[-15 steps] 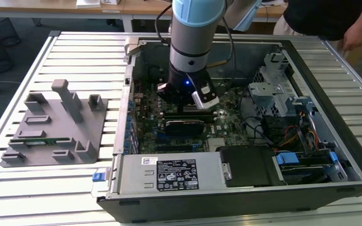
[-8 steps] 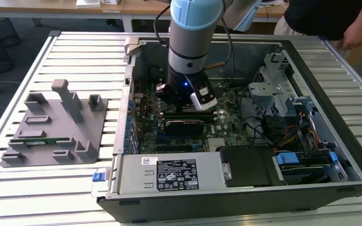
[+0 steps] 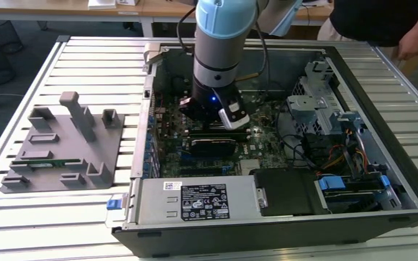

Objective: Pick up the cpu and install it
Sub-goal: 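Install the second cpu locking lever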

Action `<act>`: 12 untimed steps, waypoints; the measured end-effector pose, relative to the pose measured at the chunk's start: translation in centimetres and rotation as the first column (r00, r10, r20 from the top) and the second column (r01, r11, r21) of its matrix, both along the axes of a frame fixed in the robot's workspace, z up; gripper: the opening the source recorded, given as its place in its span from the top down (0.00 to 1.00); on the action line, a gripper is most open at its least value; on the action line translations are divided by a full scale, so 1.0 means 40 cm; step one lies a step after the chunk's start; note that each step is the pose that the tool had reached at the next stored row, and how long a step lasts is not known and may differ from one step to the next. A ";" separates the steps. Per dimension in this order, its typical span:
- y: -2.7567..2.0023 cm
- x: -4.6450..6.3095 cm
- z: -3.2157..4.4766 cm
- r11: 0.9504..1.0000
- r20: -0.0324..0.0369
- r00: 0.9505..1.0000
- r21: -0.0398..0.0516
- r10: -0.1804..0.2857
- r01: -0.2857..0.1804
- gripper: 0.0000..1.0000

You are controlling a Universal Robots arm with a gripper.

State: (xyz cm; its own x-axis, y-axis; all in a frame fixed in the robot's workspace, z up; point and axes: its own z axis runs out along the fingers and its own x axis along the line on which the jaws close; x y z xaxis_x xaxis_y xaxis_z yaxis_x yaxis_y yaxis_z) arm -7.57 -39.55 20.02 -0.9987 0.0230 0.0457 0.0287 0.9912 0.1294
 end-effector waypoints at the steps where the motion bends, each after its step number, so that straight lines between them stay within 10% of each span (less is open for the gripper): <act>1: 0.000 -0.001 0.000 1.000 0.000 1.000 0.002 0.000 0.000 0.89; 12: -0.014 -0.002 0.000 1.000 0.000 1.000 0.018 0.000 0.000 0.89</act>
State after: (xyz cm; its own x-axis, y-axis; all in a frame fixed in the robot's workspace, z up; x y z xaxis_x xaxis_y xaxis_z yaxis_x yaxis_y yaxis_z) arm -7.65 -40.13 20.01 -0.9987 0.0221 0.0458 0.0286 0.9888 0.1468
